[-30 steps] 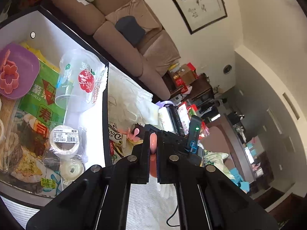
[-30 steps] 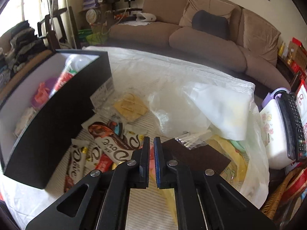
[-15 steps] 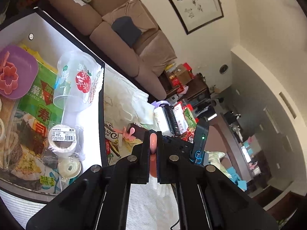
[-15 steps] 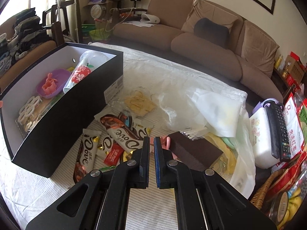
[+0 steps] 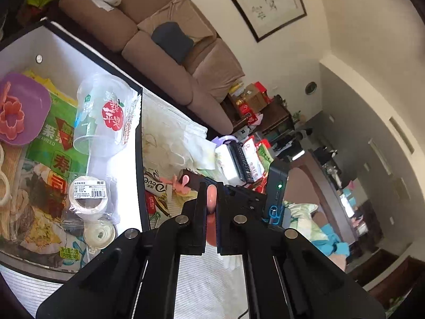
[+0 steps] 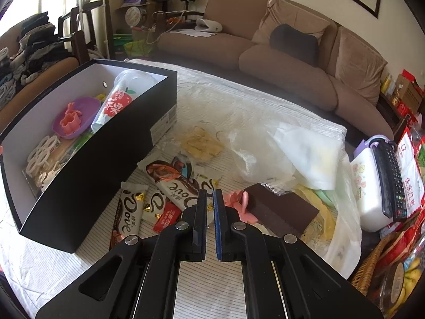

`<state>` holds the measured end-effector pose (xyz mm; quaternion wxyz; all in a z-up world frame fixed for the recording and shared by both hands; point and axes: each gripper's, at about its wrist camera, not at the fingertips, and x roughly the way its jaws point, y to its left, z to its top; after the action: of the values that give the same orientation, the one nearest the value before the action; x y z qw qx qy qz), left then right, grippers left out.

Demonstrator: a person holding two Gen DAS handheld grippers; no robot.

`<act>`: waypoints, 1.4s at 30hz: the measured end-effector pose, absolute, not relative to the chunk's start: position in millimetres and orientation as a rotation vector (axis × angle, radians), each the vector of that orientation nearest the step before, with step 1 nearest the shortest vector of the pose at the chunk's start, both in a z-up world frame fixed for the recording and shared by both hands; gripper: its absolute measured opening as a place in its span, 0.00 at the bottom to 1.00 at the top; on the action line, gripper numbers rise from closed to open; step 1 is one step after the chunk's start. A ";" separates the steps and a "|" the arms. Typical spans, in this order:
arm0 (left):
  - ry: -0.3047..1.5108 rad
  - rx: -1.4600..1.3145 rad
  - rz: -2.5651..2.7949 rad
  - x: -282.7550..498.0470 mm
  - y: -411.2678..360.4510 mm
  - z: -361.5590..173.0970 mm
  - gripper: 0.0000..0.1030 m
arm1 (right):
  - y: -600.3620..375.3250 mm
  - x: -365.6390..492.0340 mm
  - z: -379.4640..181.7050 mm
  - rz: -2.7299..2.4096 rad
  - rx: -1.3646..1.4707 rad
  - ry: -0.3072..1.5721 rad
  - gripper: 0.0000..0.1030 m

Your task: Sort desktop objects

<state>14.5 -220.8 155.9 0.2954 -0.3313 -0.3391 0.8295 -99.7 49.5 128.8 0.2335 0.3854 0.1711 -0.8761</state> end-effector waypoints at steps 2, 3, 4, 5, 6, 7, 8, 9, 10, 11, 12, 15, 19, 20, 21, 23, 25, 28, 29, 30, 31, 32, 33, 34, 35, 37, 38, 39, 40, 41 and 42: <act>-0.769 -0.905 2.242 21.5 -193.4 162.2 0.03 | 69.5 -94.3 126.5 -2.459 1.125 0.383 0.08; -0.702 -0.920 2.254 26.1 -177.0 163.5 0.03 | 80.8 -89.4 123.5 -2.479 1.163 0.339 0.11; -0.643 -0.935 2.253 31.0 -158.9 163.2 0.03 | 93.0 -82.3 119.7 -2.488 1.186 0.300 0.17; -0.597 -0.956 2.240 35.3 -141.2 161.3 0.03 | 106.7 -72.5 114.9 -2.496 1.199 0.273 0.25; -0.555 -0.987 2.234 39.0 -124.4 158.1 0.04 | 117.8 -64.0 110.1 -2.506 1.210 0.269 0.28; -0.509 -1.023 2.240 42.0 -107.5 152.4 0.04 | 129.0 -56.2 104.6 -2.516 1.227 0.268 0.32; -0.466 -1.059 2.250 44.4 -92.6 144.7 0.04 | 141.3 -48.9 98.7 -2.527 1.251 0.258 0.36; -0.431 -1.095 2.258 46.1 -79.5 135.7 0.04 | 151.5 -43.7 93.9 -2.529 1.271 0.234 0.37; -0.399 -1.129 2.265 47.7 -67.5 126.2 0.04 | 161.9 -39.3 89.2 -2.526 1.289 0.200 0.42; -0.367 -1.152 2.274 49.2 -56.8 117.6 0.04 | 172.0 -35.1 84.9 -2.527 1.305 0.158 0.46; -0.329 -1.166 2.290 50.2 -46.7 109.1 0.04 | 179.8 -31.5 81.9 -2.527 1.314 0.119 0.48; -0.255 -1.205 2.336 48.6 -27.6 88.2 0.05 | 197.5 -23.1 75.8 -2.531 1.318 0.027 0.50; -0.245 -1.226 2.382 49.7 -28.5 75.9 0.31 | 209.1 -16.9 74.0 -2.527 1.301 -0.019 0.51; -0.208 -1.222 2.400 53.1 -27.1 73.6 0.40 | 212.1 -15.8 72.9 -2.525 1.300 -0.035 0.54; -0.163 -1.222 2.415 56.7 -24.5 69.6 0.53 | 214.2 -15.5 70.5 -2.518 1.303 -0.058 0.55; -0.090 -1.249 2.439 59.2 -19.0 58.0 0.55 | 215.4 -15.6 60.9 -2.483 1.310 -0.100 0.60; -0.055 -1.303 2.462 59.4 -16.0 44.0 0.56 | 209.3 -16.0 47.7 -2.449 1.335 -0.089 0.62; -0.053 -1.362 2.501 58.3 -15.5 27.9 0.62 | 196.9 -15.3 32.2 -2.428 1.350 -0.082 0.63; -0.056 -1.370 2.512 58.9 -15.5 25.5 0.64 | 193.1 -15.0 29.3 -2.438 1.352 -0.072 0.64; -0.053 -1.376 2.528 59.5 -15.2 23.7 0.67 | 190.8 -14.6 28.3 -2.447 1.340 -0.065 0.66; -0.049 -1.379 2.548 60.4 -15.2 22.2 0.70 | 189.1 -14.3 28.5 -2.456 1.322 -0.053 0.70; -0.046 -1.375 2.568 61.8 -15.8 21.0 0.71 | 187.6 -14.0 28.8 -2.469 1.308 -0.037 0.71; -0.033 -1.367 2.588 63.1 -15.8 19.8 0.73 | 187.3 -14.1 28.4 -2.476 1.300 -0.026 0.71; -0.012 -1.360 2.605 64.6 -15.1 18.2 0.77 | 187.7 -14.3 26.6 -2.481 1.301 -0.018 0.73; 0.011 -1.353 2.617 66.2 -14.0 16.7 0.78 | 187.7 -13.6 24.8 -2.489 1.298 -0.006 0.74; 0.044 -1.348 2.641 67.3 -12.3 14.7 0.83 | 184.5 -11.4 22.7 -2.508 1.281 0.044 0.79; 0.055 -1.362 2.660 67.4 -12.3 13.7 0.85 | 181.4 -10.7 21.2 -2.512 1.270 0.071 0.82; 0.061 -1.386 2.683 66.3 -13.0 12.7 0.91 | 177.9 -9.1 19.6 -2.519 1.259 0.097 0.83; 0.051 -1.413 2.703 65.0 -15.4 11.3 0.99 | 176.9 -8.2 18.2 -2.527 1.241 0.086 0.89; 0.025 -1.432 2.721 64.2 -19.7 10.5 1.00 | 177.4 -8.8 16.6 -2.519 1.236 0.052 0.97; 0.004 -1.442 2.739 63.9 -23.4 10.5 1.00 | 176.6 -10.5 16.7 -2.514 1.236 0.036 0.99</act>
<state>63.9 -23.4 10.5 0.0230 -0.4656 0.0013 0.8847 -10.5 176.6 16.7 0.1691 0.4348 0.0128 -0.8844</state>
